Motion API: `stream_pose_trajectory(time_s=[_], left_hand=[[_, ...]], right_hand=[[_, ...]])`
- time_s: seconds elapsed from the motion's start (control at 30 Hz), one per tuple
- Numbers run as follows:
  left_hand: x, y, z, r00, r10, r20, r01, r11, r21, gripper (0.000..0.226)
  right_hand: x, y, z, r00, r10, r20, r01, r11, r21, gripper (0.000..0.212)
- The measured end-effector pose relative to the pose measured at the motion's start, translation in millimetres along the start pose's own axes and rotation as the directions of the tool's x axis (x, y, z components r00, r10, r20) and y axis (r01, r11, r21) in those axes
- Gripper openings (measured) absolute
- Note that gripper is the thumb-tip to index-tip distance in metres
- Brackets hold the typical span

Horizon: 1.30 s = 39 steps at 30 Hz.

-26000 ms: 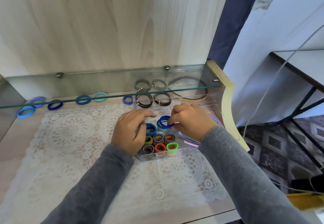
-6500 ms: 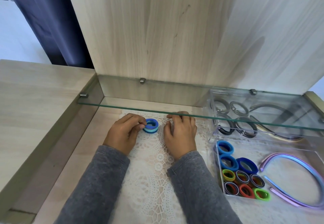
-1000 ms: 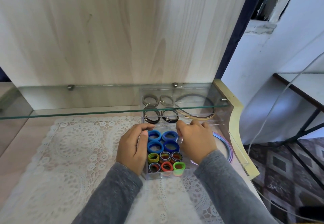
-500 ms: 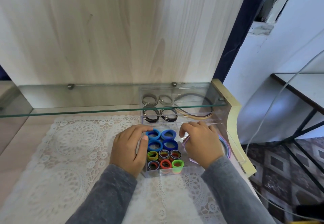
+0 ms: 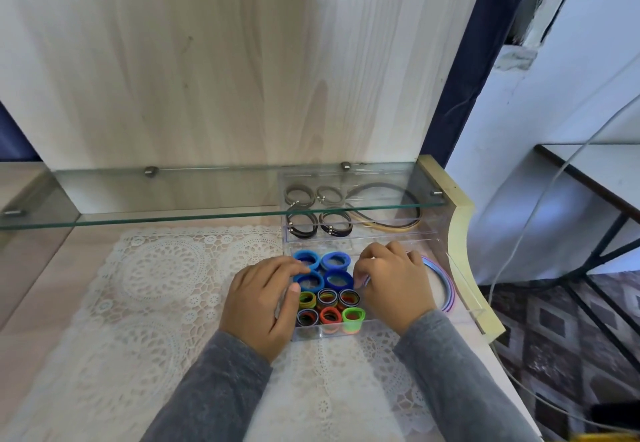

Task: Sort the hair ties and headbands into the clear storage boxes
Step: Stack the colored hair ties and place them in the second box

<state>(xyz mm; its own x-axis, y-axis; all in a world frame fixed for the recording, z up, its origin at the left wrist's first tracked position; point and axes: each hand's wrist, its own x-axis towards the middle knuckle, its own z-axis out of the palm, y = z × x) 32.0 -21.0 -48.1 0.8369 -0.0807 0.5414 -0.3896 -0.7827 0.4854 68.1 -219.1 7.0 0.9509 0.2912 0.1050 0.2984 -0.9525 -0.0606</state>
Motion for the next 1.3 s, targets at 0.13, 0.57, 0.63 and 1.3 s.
stream_pose_trajectory(time_s=[0.13,0.57,0.63,1.3], left_hand=[[-2,2,-1,1.0,0.009,-0.005,-0.009,1.0,0.023,0.034],[-5,3,-1,0.998,-0.059,0.003,0.059,0.995,0.079,0.036],[-4,2,-1,0.997,-0.076,0.002,0.076,0.994,0.08,0.036],[-7,4,-5,0.989,-0.122,-0.078,0.137,0.963,0.232,0.036]], right_hand=[[-6,5,-1,0.999,0.017,0.029,-0.018,1.0,0.026,0.015],[-6,4,1,0.998,0.06,0.017,-0.061,0.996,0.071,0.016],[-3,4,-2,0.994,0.105,0.012,-0.106,0.99,0.09,0.02],[-9,-4,-5,0.985,0.17,0.018,-0.171,0.979,0.107,0.02]])
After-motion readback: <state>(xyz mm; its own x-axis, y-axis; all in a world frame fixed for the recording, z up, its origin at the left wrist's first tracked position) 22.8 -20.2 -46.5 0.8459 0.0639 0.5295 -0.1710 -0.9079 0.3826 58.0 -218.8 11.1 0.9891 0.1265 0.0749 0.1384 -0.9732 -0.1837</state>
